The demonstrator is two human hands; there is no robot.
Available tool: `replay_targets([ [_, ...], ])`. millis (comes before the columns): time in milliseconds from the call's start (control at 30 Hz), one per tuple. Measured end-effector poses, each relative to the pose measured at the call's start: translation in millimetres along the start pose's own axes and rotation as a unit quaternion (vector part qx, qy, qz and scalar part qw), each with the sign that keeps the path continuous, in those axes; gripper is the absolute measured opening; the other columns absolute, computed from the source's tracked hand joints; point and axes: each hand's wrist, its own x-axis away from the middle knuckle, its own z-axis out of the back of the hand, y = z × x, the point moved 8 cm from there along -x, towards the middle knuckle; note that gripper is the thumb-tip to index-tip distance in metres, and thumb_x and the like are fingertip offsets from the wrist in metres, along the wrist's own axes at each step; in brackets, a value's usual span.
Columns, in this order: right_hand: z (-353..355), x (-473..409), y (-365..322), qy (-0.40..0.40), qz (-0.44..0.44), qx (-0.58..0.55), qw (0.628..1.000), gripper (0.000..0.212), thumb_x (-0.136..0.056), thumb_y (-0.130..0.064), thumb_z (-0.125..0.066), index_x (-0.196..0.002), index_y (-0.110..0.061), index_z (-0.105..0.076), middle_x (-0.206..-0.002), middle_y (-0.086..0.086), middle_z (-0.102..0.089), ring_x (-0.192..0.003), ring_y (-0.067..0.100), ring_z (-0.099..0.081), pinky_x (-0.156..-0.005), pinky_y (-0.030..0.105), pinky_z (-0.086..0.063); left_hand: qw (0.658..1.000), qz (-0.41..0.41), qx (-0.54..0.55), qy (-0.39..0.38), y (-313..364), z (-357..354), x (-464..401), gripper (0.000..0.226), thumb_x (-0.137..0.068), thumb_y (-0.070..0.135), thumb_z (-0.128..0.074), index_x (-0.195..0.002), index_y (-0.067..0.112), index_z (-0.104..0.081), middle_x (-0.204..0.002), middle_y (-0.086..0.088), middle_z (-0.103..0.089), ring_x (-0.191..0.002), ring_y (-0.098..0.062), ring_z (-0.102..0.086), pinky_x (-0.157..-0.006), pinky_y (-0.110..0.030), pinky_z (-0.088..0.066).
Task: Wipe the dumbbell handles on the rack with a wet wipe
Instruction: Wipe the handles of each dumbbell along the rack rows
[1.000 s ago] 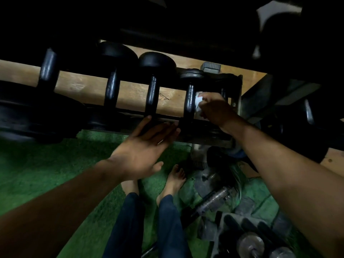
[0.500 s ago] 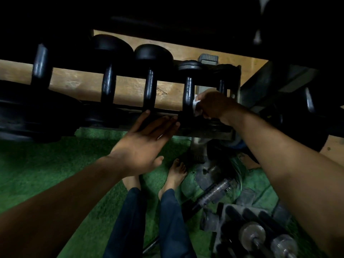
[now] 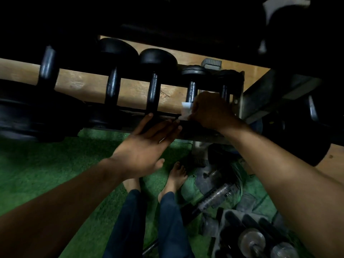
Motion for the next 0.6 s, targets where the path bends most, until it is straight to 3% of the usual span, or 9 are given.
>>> replay_targets([
  [133,11,5,-34,0.010,0.100,0.055,0.993,0.035,-0.083,-0.040,-0.076,-0.101,-0.010,-0.070,-0.109,0.013,-0.066,-0.106,0.029,-0.061,-0.084,0.044,-0.055,1.000,0.002,0.000,-0.005,0,-1,0,0.102,-0.092,0.056,-0.051,-0.162,0.016,0.012,-0.171,-0.008,0.004,-0.158,-0.021,0.006,-0.124,-0.056,0.008],
  [300,4,5,-50,-0.035,0.165,0.071,0.983,0.018,-0.091,-0.034,-0.068,-0.105,-0.023,-0.071,-0.116,0.009,-0.064,-0.111,0.028,-0.061,-0.092,0.043,-0.052,1.000,0.002,0.011,0.001,0,1,0,0.103,-0.091,0.055,-0.054,-0.163,0.017,0.009,-0.171,-0.007,0.003,-0.157,-0.021,0.007,-0.124,-0.055,0.010],
  [367,3,4,-41,-0.066,0.156,0.074,0.983,0.017,-0.093,-0.032,-0.066,-0.107,-0.024,-0.072,-0.120,0.004,-0.064,-0.115,0.024,-0.059,-0.095,0.038,-0.048,1.000,0.004,0.014,-0.002,0,0,0,0.102,-0.092,0.055,-0.052,-0.162,0.018,0.012,-0.171,-0.006,0.007,-0.157,-0.019,0.010,-0.124,-0.054,0.013],
  [467,12,9,-22,-0.074,0.122,0.075,0.987,0.024,-0.095,-0.037,-0.063,-0.106,-0.017,-0.073,-0.117,0.004,-0.066,-0.108,0.022,-0.062,-0.086,0.032,-0.046,1.000,0.002,0.011,0.009,0,0,1,0.101,-0.090,0.054,-0.052,-0.163,0.018,0.008,-0.171,-0.005,0.005,-0.157,-0.017,0.007,-0.125,-0.054,0.009],
  [600,12,10,1,-0.090,0.038,0.075,0.992,0.026,-0.095,-0.029,-0.064,-0.105,-0.007,-0.073,-0.113,0.010,-0.065,-0.099,0.026,-0.066,-0.083,0.041,-0.056,1.000,0.000,0.018,0.012,-1,-2,0,0.101,-0.089,0.054,-0.052,-0.163,0.017,0.005,-0.171,-0.004,0.008,-0.156,-0.016,0.008,-0.125,-0.055,0.006],
])
